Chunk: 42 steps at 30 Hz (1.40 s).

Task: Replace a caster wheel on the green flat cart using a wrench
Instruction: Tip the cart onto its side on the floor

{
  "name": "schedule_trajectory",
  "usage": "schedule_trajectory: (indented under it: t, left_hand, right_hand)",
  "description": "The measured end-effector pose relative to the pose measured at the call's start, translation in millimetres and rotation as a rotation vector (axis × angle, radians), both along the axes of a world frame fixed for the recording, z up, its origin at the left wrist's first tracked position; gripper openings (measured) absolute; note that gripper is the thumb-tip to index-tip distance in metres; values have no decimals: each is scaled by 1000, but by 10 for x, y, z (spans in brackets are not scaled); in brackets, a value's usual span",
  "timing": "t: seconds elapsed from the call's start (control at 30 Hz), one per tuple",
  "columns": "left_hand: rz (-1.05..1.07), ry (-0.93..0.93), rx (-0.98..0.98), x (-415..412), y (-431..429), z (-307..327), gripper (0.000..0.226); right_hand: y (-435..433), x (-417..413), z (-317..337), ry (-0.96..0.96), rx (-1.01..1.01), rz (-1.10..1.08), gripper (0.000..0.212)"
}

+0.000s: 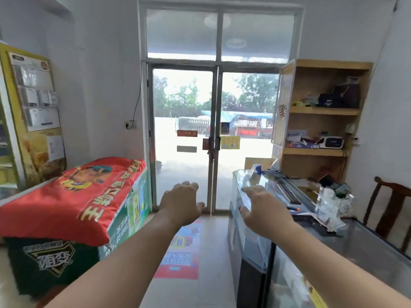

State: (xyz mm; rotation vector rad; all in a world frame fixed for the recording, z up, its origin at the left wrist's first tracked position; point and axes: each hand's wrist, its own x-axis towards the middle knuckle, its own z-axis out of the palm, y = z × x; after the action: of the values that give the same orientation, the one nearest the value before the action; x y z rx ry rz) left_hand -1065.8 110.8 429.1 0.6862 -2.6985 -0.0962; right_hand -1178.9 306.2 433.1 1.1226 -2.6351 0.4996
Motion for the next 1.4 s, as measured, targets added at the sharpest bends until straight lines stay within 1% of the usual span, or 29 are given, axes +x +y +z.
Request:
schedule_trajectory:
  t: [0.1,0.2,0.33,0.47,0.57,0.63,0.67,0.77,0.87,1.03,1.2,1.3,1.4]
  left_hand:
    - [47,-18,-22,-180,-429,-52,56]
    - [143,-13,-44,-222,-950,-54,58]
    - [341,-2,-58,-95,-1689,-37,57]
    - [593,9,-62,223,-2287,22,58]
    - [797,8,-59,586,-2524,-1,60]
    - [924,8,-28,874,-2582,-59,58]
    - [985,0,-6,1028,-2595,-93,57]
    - [1167,-28,19,1505,-2657,-165,54]
    - [1304,-25,28,1881,-2791,-188,49]
    - [1361,-44,37,2215,-3358,-291,45]
    - [1320,-22,33,2192,-4148,-397,51]
    - [1314,-46,25,2188,-4576,-453,48]
    - [1356,-41,-18,2323,-4951,-450,48]
  right_hand:
    - [-542,-335,-71,-21,-19,59,56]
    - [-1223,-606,-94,-12,-20,154,55]
    - [-2264,-819,-90,22,-43,349,55]
    - [-3363,-829,-13,48,-55,610,56]
    - [-4111,-626,2,60,-44,794,57]
    - [-4501,-374,-49,29,-14,916,59]
    - [-4663,-229,-97,17,-8,986,60]
    - [-5012,245,-203,20,-11,1167,52]
    - [-5373,648,-256,43,-33,1282,50]
    - [-5977,1081,-324,25,-7,1351,49]
    - [-6669,1159,-343,20,-22,1361,45]
    - [-7140,1209,-373,38,14,1367,47]
    - [-7673,1370,-383,56,2,1389,47]
